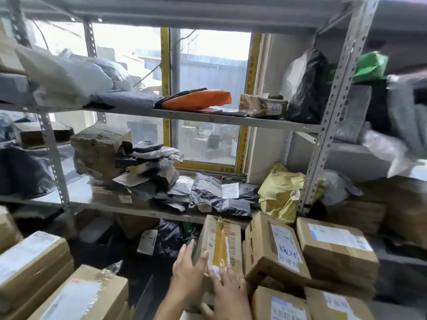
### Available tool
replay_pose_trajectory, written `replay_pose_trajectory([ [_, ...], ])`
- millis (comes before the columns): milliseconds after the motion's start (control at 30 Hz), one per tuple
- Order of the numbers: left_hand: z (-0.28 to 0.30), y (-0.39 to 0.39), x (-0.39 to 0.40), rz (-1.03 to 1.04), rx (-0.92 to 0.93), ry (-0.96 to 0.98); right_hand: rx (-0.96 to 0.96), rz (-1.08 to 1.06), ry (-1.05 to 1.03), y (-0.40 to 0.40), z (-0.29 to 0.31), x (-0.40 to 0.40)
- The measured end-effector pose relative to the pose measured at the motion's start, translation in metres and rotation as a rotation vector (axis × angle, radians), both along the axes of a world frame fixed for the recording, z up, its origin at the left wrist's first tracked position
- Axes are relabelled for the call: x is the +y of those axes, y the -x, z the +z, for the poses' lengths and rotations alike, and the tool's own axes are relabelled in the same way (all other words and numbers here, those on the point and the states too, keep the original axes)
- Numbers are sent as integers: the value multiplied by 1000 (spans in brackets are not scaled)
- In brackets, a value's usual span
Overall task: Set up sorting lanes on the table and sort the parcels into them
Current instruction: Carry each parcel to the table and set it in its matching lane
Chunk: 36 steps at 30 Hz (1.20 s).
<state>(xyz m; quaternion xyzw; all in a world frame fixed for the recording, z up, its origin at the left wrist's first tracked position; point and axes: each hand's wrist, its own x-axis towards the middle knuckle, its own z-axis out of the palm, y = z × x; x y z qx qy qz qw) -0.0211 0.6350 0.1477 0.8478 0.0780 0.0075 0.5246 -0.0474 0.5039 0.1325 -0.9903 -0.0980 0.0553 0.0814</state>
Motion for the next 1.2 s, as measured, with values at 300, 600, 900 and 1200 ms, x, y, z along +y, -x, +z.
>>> replay_pose_trajectory([
  [300, -16, -11, 19, 87, 119, 55, -357, 12, -262, 24, -9, 22],
  [600, -24, 11, 40, 49, -13, 392, 264, -453, -1359, 12, 38, 23],
  [900, 68, 51, 32, -1, -246, 520, 95, -233, -1486, 35, 78, 9],
  [1200, 113, 91, -35, -307, -334, 417, -104, -234, -1786, 105, 128, -60],
])
